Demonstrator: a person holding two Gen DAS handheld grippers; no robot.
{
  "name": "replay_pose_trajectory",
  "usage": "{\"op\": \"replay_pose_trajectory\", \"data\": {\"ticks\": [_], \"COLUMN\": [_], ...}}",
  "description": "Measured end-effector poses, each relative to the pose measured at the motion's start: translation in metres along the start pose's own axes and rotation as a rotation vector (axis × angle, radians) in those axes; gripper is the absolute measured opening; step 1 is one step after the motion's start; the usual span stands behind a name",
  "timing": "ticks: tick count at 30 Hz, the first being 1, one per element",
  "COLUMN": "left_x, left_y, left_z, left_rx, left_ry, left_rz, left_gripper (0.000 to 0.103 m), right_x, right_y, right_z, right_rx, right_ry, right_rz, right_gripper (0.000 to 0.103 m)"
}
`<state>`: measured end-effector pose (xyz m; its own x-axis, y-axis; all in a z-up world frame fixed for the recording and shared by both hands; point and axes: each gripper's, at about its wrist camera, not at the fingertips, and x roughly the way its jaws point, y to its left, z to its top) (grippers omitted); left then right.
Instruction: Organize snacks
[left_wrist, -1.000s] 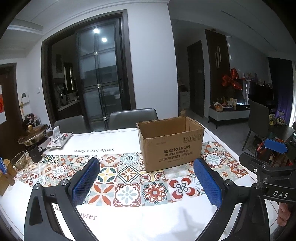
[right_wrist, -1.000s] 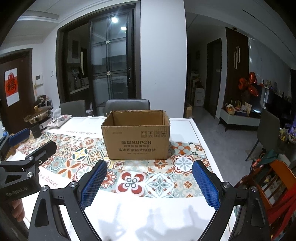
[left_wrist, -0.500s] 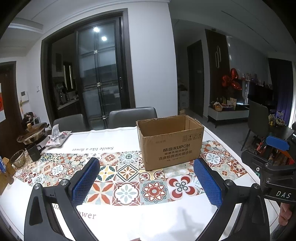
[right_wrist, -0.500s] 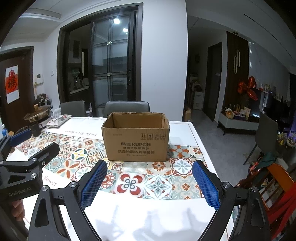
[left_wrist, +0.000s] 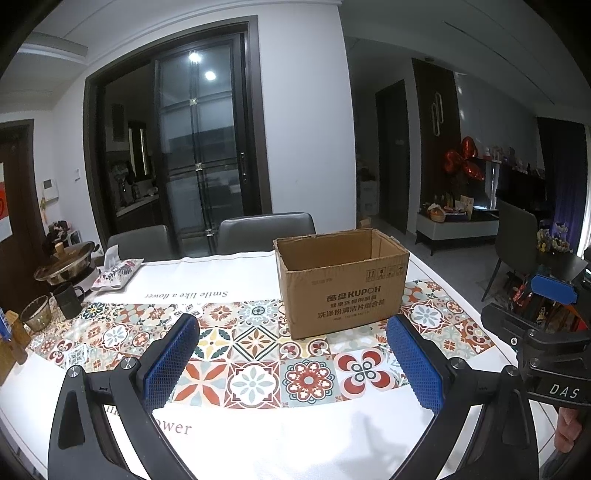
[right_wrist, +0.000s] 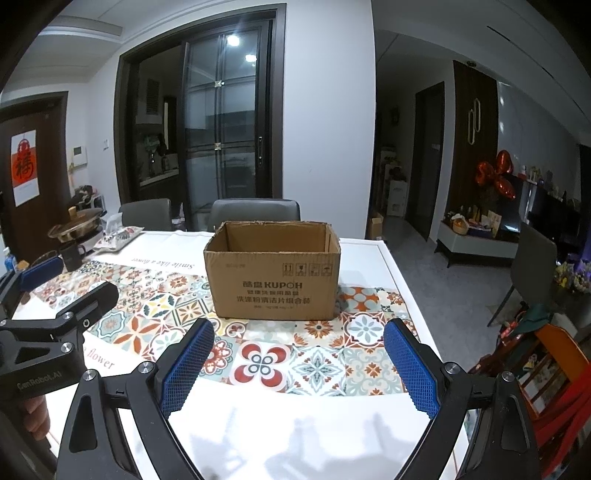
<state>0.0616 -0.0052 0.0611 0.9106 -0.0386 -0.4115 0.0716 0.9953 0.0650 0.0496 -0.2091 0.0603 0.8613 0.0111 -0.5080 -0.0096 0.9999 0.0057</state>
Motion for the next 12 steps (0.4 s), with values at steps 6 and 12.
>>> {"op": "replay_pose_trajectory", "data": {"ticks": [6,12], "left_x": [0.0025,0.0057], "left_y": [0.0004,0.0013], "left_z": [-0.0015,-0.004], "left_rx": [-0.003,-0.005], "left_ry": [0.01,0.013], "left_rz": [-0.003,0.001], "left_gripper": [0.103,0.103], "right_x": [0.0016,0.0068], "right_y": [0.0006,0.0001], "right_z": [-0.0014,-0.0038], "right_rx": [0.001,0.007], "right_ry": [0.007,0.021], "right_rz": [0.002,0.006], "right_gripper": [0.094,0.094]}}
